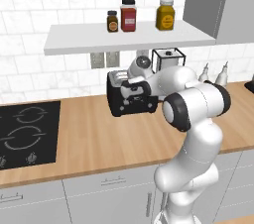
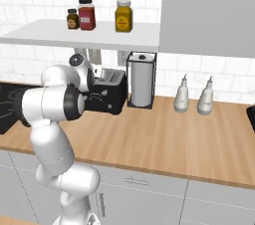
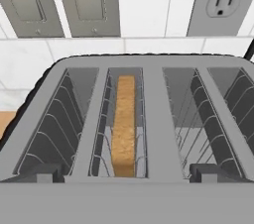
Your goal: Start the toaster. Once the lever pops up, take the bread to the plate on the dining counter.
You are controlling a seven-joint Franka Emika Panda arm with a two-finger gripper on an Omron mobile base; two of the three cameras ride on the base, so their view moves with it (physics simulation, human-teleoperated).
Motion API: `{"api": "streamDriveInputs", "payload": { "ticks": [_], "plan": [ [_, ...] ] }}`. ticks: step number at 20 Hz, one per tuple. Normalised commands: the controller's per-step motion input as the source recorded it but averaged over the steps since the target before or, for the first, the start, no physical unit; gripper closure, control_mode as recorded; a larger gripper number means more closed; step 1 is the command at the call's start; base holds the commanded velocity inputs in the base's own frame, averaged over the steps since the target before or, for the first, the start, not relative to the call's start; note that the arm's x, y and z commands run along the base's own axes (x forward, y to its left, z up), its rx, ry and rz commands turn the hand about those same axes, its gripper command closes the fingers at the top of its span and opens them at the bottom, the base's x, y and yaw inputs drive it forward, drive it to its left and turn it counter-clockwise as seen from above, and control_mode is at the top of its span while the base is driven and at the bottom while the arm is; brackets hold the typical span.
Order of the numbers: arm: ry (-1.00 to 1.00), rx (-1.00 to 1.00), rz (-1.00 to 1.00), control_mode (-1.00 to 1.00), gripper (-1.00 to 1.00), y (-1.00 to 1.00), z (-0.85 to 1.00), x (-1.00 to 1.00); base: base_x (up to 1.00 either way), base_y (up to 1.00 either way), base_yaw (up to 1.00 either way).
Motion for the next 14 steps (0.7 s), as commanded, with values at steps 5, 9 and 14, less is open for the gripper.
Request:
{"api": "streamDriveInputs", "payload": {
  "ticks": [5,9,14],
  "plan": [
    [-0.03,-0.01,0.00,-1.00,-1.00,0.02,-0.03,0.00,0.00,0.00,0.00],
    [0.00,0.00,0.00,-1.00,-1.00,0.02,0.00,0.08,0.00,0.00,0.00],
    [0.00,0.00,0.00,-1.00,-1.00,0.03,0.00,0.10,0.00,0.00,0.00]
  ]
}}
